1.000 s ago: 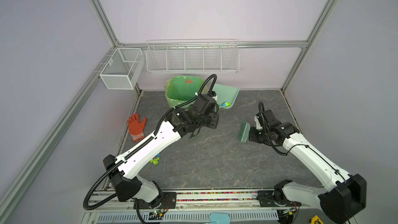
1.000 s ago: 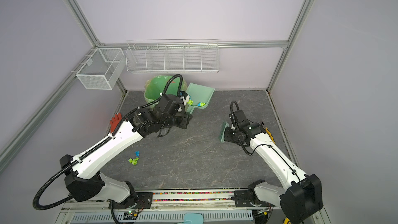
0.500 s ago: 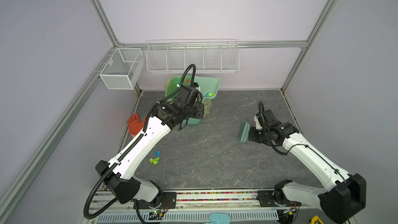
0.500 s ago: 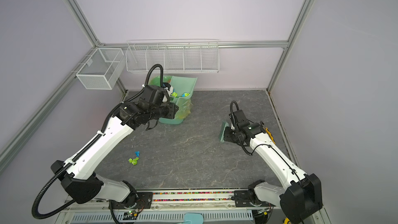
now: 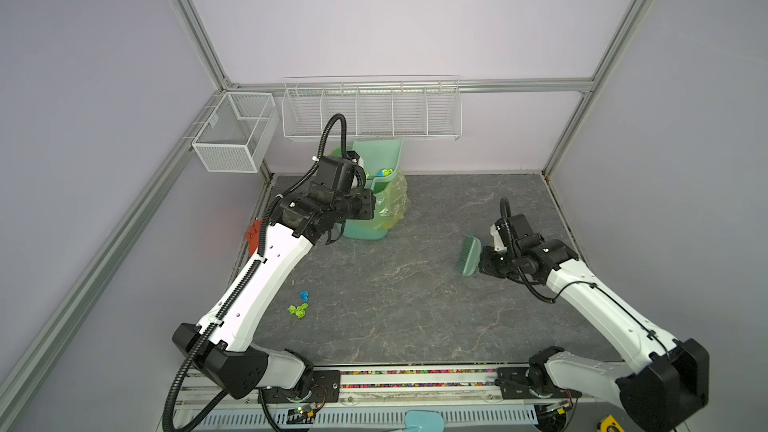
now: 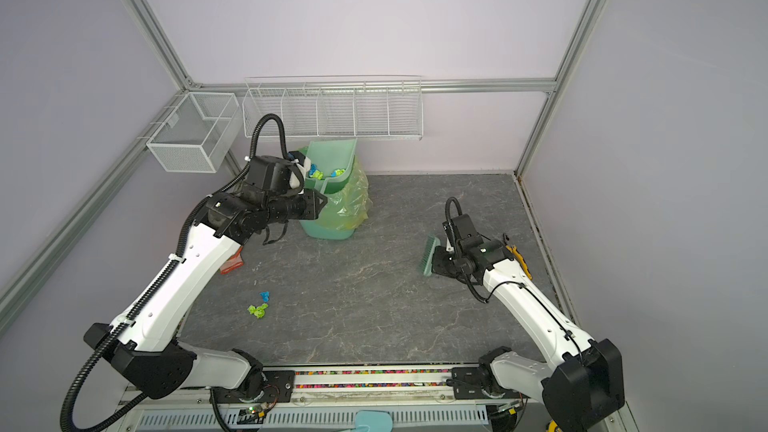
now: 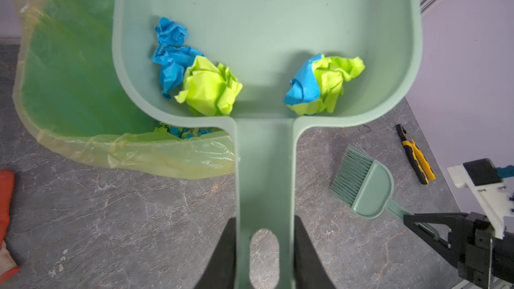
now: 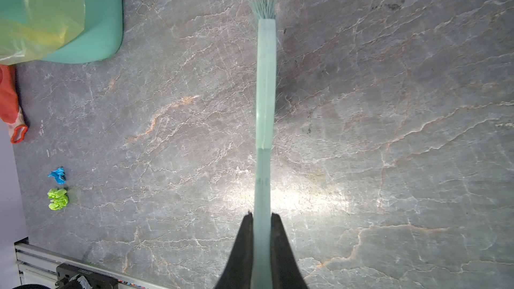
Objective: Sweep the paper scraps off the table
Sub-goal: 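Carry the dustpan over the green bin with the left gripper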
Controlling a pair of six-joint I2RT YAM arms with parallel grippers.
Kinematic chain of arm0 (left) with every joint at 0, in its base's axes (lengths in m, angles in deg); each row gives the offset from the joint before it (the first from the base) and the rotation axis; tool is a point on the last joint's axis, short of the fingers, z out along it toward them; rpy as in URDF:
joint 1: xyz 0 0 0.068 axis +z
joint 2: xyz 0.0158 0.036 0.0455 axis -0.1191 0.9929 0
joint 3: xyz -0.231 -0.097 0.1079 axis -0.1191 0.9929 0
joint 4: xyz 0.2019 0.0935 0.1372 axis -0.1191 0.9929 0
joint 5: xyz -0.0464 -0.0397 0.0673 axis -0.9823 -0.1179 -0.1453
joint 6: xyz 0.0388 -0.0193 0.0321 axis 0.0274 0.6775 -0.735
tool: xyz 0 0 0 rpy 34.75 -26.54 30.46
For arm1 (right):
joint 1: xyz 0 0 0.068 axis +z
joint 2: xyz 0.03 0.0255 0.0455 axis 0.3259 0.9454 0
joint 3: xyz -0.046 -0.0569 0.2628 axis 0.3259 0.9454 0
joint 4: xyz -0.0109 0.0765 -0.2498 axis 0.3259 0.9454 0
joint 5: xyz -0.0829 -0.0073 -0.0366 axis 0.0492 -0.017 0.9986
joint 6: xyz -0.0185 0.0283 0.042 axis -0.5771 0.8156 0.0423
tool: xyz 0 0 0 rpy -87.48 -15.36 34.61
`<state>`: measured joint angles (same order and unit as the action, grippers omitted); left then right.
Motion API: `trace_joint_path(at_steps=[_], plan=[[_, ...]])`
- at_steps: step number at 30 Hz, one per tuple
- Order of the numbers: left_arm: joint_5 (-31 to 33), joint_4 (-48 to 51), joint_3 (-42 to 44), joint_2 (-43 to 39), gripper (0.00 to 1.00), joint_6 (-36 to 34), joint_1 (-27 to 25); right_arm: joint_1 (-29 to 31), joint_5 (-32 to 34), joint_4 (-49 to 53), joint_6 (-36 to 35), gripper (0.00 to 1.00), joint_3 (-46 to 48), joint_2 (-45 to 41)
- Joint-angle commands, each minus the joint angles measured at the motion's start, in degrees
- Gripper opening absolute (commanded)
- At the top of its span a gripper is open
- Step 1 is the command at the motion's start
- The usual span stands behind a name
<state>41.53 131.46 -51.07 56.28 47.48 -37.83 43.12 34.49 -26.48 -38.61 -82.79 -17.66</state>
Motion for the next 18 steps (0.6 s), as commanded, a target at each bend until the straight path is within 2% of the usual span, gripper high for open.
trace_joint_path(at_steps=[1,7,12,18], plan=[[-4.6,-1.1,-0.1,0.4,0.00,1.5,1.8,0.0,-0.2,-0.2,0.7,0.07,1.0,-2.2],[-13.7,-5.0,4.0,0.5,0.00,5.9,6.3,0.1,0.6,-0.1,-0.1,0.07,1.5,-2.8],[-16.6,-8.3,7.7,0.1,0.00,8.7,7.4,0.1,0.6,0.3,-0.6,0.07,2.3,-3.2],[-24.5,-12.9,10.5,0.5,0.00,12.7,11.2,0.1,0.6,-0.2,-0.4,0.07,3.5,-4.7]])
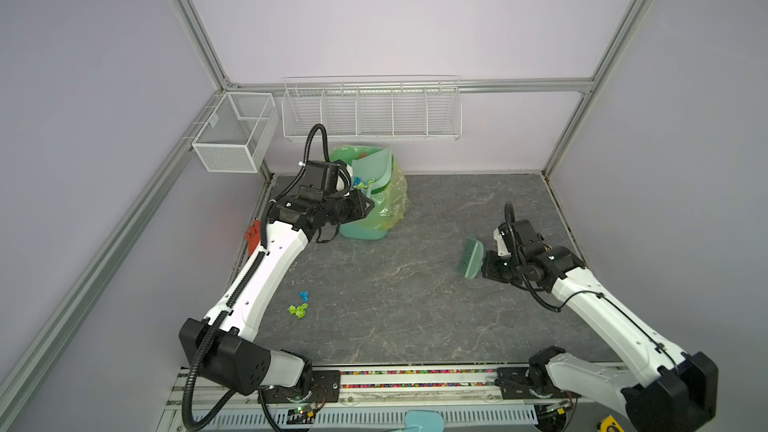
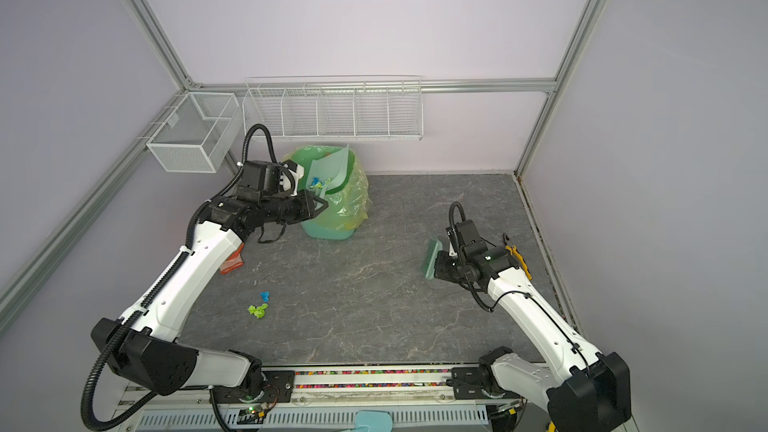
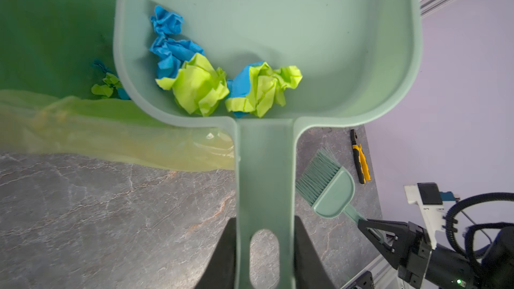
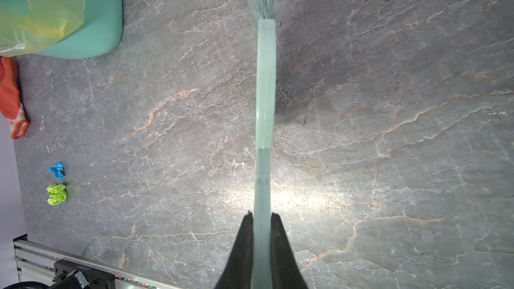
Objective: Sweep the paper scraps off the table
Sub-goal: 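Carry the dustpan over the green bin with the left gripper, then tip the dustpan into the green bin with the left gripper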
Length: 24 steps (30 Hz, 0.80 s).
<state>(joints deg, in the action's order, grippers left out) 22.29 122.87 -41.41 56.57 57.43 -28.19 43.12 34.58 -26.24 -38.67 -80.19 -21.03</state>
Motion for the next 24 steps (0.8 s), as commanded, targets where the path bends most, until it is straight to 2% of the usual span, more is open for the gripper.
trace_joint_path(at_steps=[1,10,17,19,22,24], plan=[[-6.6,-5.2,1.2,0.2,0.00,3.7,2.2,0.1,0.3,-0.5,-0.4,0.07,1.1,-1.3],[-21.1,-21.6,10.1,-1.4,0.00,15.7,8.3,0.1,-0.1,-1.8,-0.4,0.07,1.6,-0.6],[-24.2,-25.8,12.1,-1.9,0.00,19.9,10.3,0.1,-0.8,-2.8,0.4,0.07,1.1,0.1],[-26.3,-30.8,14.1,-2.1,0.00,24.7,11.3,0.0,-0.7,-2.8,0.4,0.07,0.7,0.6],[-29.9,-45.4,19.2,-2.3,0.00,37.2,13.1,0.0,-0.9,-2.3,0.3,0.07,-0.2,1.3],[-30.9,-52.0,21.4,-2.1,0.00,41.9,13.7,0.1,-1.2,-2.3,0.2,0.07,-0.6,1.7]])
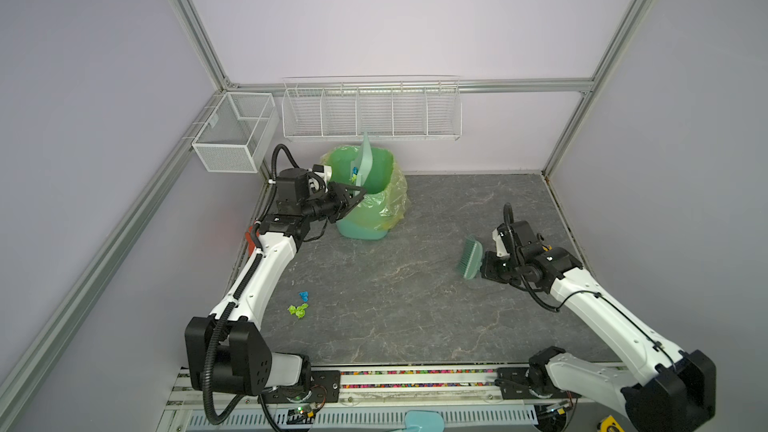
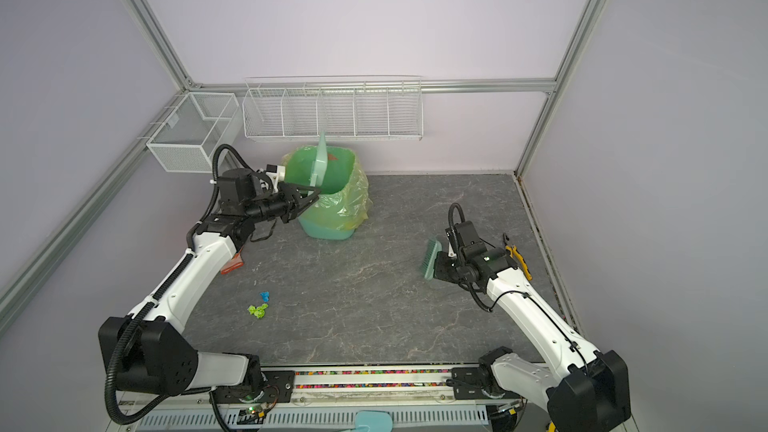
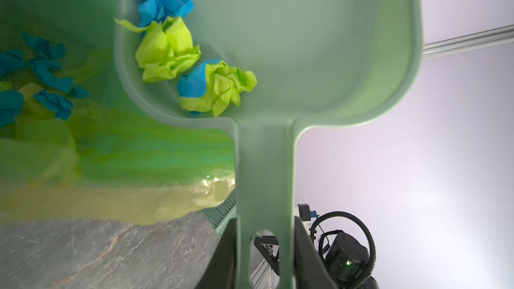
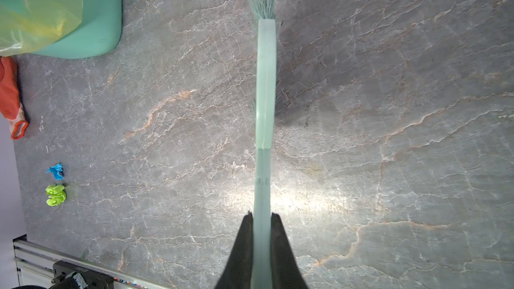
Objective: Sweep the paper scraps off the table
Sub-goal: 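Tip the dustpan into the green bin with the left gripper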
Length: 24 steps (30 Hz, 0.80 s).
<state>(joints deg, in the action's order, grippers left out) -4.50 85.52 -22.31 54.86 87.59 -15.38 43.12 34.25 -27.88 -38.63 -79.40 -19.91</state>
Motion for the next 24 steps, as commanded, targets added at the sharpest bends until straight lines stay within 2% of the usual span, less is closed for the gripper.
trace_joint_path(at_steps=[1,4,10,15,20,24], plan=[[-4.3,-16.0,2.8,-0.2,0.00,12.8,0.9,0.0,-0.8,-0.7,-0.1,0.07,-1.6,0.8],[-3.8,-18.3,4.4,-0.5,0.00,14.9,1.0,0.0,-1.0,-0.4,-0.9,0.07,-2.7,1.7],[-5.6,-30.8,6.9,0.7,0.00,25.0,1.2,0.1,-1.6,-1.4,-1.1,0.07,-2.9,2.3],[-6.8,-45.3,9.8,3.6,0.00,36.5,1.2,0.1,-1.3,-2.0,-0.5,0.07,-2.8,2.4],[-6.2,-66.3,13.2,8.7,0.00,51.6,1.4,0.2,-1.3,-2.6,-0.1,0.07,-3.3,3.0],[-5.1,-74.9,14.4,11.0,0.00,57.7,1.4,0.3,-1.2,-2.9,0.2,0.07,-3.5,3.6]])
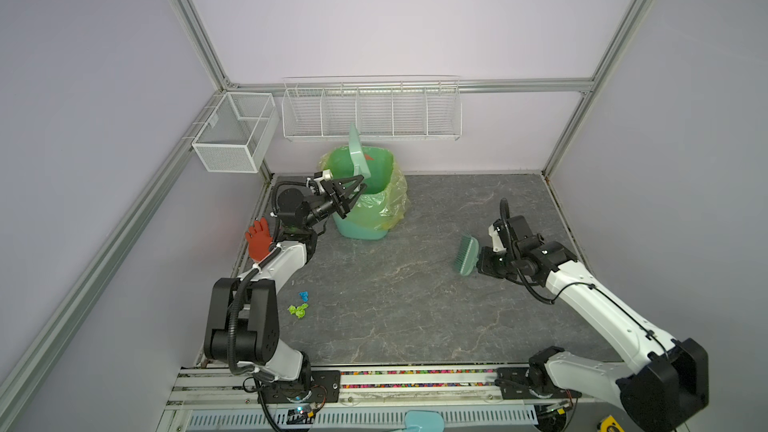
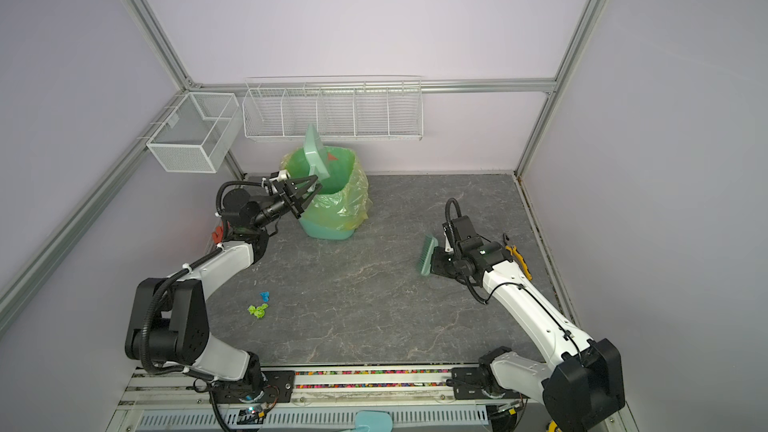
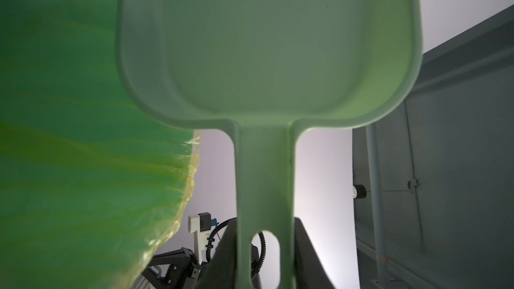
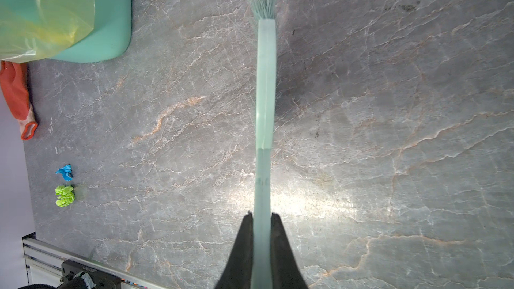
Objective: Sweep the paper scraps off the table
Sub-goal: 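Tip the dustpan into the green bin with the left gripper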
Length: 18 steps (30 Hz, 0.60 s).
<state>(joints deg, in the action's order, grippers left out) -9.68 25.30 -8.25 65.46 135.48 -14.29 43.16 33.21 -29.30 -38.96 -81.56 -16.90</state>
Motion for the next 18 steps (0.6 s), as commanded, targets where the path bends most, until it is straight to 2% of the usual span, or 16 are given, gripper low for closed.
trace_joint_path(at_steps=[1,14,16,18], plan=[[0.0,-15.2,0.4,0.5,0.00,10.2,0.3,0.3,-0.2,-1.6,0.6,0.07,-1.4,0.6],[-2.2,-8.4,-0.8,-2.7,0.00,4.9,0.3,1.1,0.4,-2.8,1.6,0.07,-1.2,1.4],[-3.6,-4.6,-1.3,-3.7,0.00,1.7,0.3,1.2,0.5,-2.5,1.6,0.07,-1.5,1.6],[-5.3,4.3,-2.4,-5.8,0.00,-5.0,0.3,1.1,0.5,-2.3,1.7,0.07,-1.9,1.2]])
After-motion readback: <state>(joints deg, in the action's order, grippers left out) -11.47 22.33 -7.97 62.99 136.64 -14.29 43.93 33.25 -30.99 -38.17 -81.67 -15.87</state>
